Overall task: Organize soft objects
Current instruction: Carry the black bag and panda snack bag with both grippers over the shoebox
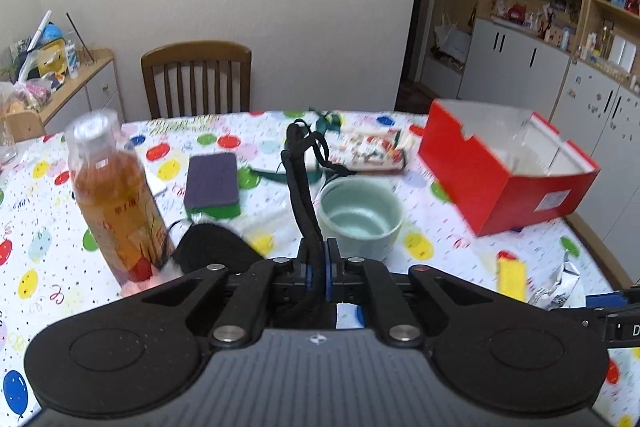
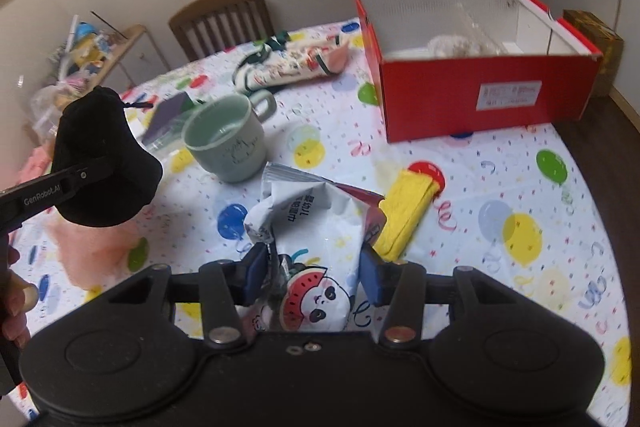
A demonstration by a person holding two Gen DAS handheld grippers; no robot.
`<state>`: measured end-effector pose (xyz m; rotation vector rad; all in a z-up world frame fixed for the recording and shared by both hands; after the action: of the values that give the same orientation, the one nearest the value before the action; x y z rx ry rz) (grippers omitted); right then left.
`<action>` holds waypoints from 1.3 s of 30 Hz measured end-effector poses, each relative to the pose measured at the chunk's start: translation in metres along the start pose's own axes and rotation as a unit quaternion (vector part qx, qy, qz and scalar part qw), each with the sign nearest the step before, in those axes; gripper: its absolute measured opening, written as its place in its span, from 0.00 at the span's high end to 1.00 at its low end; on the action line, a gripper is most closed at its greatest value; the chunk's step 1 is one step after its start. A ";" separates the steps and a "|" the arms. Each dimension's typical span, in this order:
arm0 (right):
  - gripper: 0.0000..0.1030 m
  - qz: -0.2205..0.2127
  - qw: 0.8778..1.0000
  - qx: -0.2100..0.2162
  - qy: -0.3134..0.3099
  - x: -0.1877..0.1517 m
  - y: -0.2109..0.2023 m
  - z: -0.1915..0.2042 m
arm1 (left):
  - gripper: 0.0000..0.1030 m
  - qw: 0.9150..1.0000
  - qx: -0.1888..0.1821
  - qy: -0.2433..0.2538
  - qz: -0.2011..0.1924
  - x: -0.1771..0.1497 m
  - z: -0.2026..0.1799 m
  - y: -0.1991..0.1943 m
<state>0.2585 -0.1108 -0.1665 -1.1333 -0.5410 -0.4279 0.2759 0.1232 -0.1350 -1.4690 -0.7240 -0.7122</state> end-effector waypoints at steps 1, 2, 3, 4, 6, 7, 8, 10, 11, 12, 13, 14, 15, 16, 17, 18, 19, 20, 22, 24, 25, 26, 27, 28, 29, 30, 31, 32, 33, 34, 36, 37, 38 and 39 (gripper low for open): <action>0.54 -0.002 1.000 0.005 0.000 0.003 -0.005 -0.002 | 0.95 1.000 -0.001 0.000 -0.003 0.003 -0.003 -0.003; 0.54 -0.003 1.000 0.009 0.000 0.007 -0.009 -0.004 | 0.95 1.000 -0.002 -0.002 -0.005 0.007 -0.005 -0.006; 0.54 -0.005 1.000 0.015 0.001 0.011 -0.014 -0.007 | 0.95 1.000 -0.005 -0.005 -0.007 0.010 -0.008 -0.009; 0.54 -0.007 1.000 0.021 0.000 0.014 -0.018 -0.009 | 0.95 1.000 -0.007 -0.008 -0.008 0.013 -0.010 -0.012; 0.54 -0.011 1.000 0.027 -0.002 0.021 -0.026 -0.016 | 0.95 1.000 -0.008 -0.010 -0.014 0.019 -0.015 -0.018; 0.54 -0.013 0.999 0.030 -0.004 0.025 -0.030 -0.019 | 0.95 1.000 -0.010 -0.013 -0.015 0.022 -0.018 -0.021; 0.54 -0.015 0.999 0.032 -0.006 0.029 -0.034 -0.022 | 0.95 1.000 -0.014 -0.016 -0.018 0.026 -0.021 -0.025; 0.54 -0.019 0.999 0.035 -0.009 0.037 -0.041 -0.030 | 0.95 0.999 -0.017 -0.017 -0.023 0.033 -0.029 -0.031; 0.54 -0.020 0.999 0.036 -0.010 0.041 -0.044 -0.034 | 0.95 0.999 -0.021 -0.020 -0.026 0.037 -0.033 -0.034; 0.54 -0.021 0.999 0.037 -0.011 0.045 -0.046 -0.038 | 0.95 0.999 -0.026 -0.022 -0.028 0.040 -0.037 -0.036; 0.54 -0.022 0.999 0.037 -0.013 0.049 -0.049 -0.041 | 0.95 0.999 -0.030 -0.024 -0.030 0.044 -0.043 -0.038; 0.54 -0.024 0.999 0.037 -0.015 0.053 -0.052 -0.045 | 0.95 0.998 -0.037 -0.026 -0.032 0.048 -0.048 -0.041; 0.54 -0.026 0.999 0.036 -0.017 0.058 -0.055 -0.050 | 0.95 0.998 -0.042 -0.027 -0.035 0.052 -0.054 -0.042; 0.54 -0.028 0.999 0.035 -0.019 0.062 -0.058 -0.054 | 0.95 0.998 -0.047 -0.027 -0.037 0.056 -0.060 -0.044; 0.54 -0.031 0.999 0.034 -0.021 0.067 -0.060 -0.059 | 0.95 0.998 -0.052 -0.026 -0.039 0.060 -0.067 -0.045; 0.54 -0.033 0.999 0.035 -0.022 0.071 -0.063 -0.063 | 0.95 0.997 -0.057 -0.025 -0.041 0.065 -0.073 -0.045; 0.54 -0.035 0.998 0.035 -0.023 0.076 -0.065 -0.067 | 0.95 0.997 -0.063 -0.025 -0.043 0.069 -0.080 -0.045; 0.54 -0.038 0.998 0.034 -0.025 0.081 -0.068 -0.072 | 0.95 0.996 -0.070 -0.024 -0.043 0.073 -0.088 -0.045; 0.54 -0.044 0.998 0.034 -0.026 0.091 -0.072 -0.081 | 0.95 0.995 -0.085 -0.023 -0.045 0.081 -0.103 -0.043; 0.54 -0.050 0.998 0.031 -0.030 0.100 -0.076 -0.090 | 0.95 0.994 -0.099 -0.023 -0.044 0.089 -0.118 -0.040; 0.54 -0.054 0.998 0.031 -0.032 0.105 -0.078 -0.094 | 0.95 0.993 -0.106 -0.024 -0.044 0.094 -0.125 -0.037; 0.54 -0.058 0.997 0.030 -0.032 0.110 -0.080 -0.098 | 0.95 0.992 -0.113 -0.025 -0.043 0.099 -0.133 -0.034; 0.54 -0.063 0.997 0.030 -0.033 0.115 -0.082 -0.102 | 0.95 0.992 -0.119 -0.024 -0.041 0.103 -0.140 -0.031; 0.54 -0.069 0.997 0.030 -0.034 0.120 -0.084 -0.107 | 0.95 0.991 -0.125 -0.022 -0.040 0.107 -0.147 -0.028; 0.54 -0.074 0.996 0.030 -0.035 0.125 -0.086 -0.111 | 0.95 0.991 -0.129 -0.020 -0.040 0.110 -0.155 -0.026; 0.54 -0.078 0.996 0.029 -0.035 0.130 -0.088 -0.115 | 0.95 0.990 -0.132 -0.016 -0.039 0.114 -0.162 -0.023; 0.54 -0.083 0.996 0.029 -0.033 0.135 -0.090 -0.119 | 0.95 0.990 -0.136 -0.013 -0.039 0.117 -0.170 -0.020; 0.54 -0.087 0.995 0.029 -0.032 0.140 -0.092 -0.123 | 0.95 0.989 -0.140 -0.011 -0.040 0.121 -0.178 -0.018; 0.54 -0.091 0.995 0.028 -0.031 0.144 -0.093 -0.127 | 0.95 0.989 -0.145 -0.009 -0.040 0.125 -0.186 -0.015; 0.54 -0.095 0.995 0.026 -0.032 0.148 -0.094 -0.132 | 0.95 0.988 -0.150 -0.007 -0.040 0.128 -0.193 -0.011; 0.54 -0.098 0.994 0.023 -0.033 0.157 -0.094 -0.140 | 0.95 0.987 -0.158 -0.004 -0.040 0.133 -0.206 -0.005; 0.54 -0.098 0.994 0.023 -0.033 0.160 -0.094 -0.144 | 0.95 0.986 -0.161 -0.001 -0.040 0.135 -0.212 -0.002; 0.54 -0.099 0.994 0.022 -0.033 0.164 -0.094 -0.149 | 0.95 0.985 -0.165 0.001 -0.041 0.137 -0.219 0.002; 0.54 -0.098 0.994 0.020 -0.036 0.167 -0.093 -0.152 | 0.95 0.985 -0.170 0.003 -0.041 0.139 -0.226 0.007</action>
<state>0.3663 -0.2942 -0.0461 -1.0643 -0.7250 -0.5452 0.3655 -0.1006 -0.0239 -1.7521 -0.6843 -0.9361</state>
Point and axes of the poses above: each gripper's, at about its wrist camera, not at the fingertips, and y roughly the way its jaws point, z to its left, x to its top, the point moved 7 cm from there along y, roughly the way its jaws point, and after that the axes turned 5 degrees about x, right-handed, at the moved point
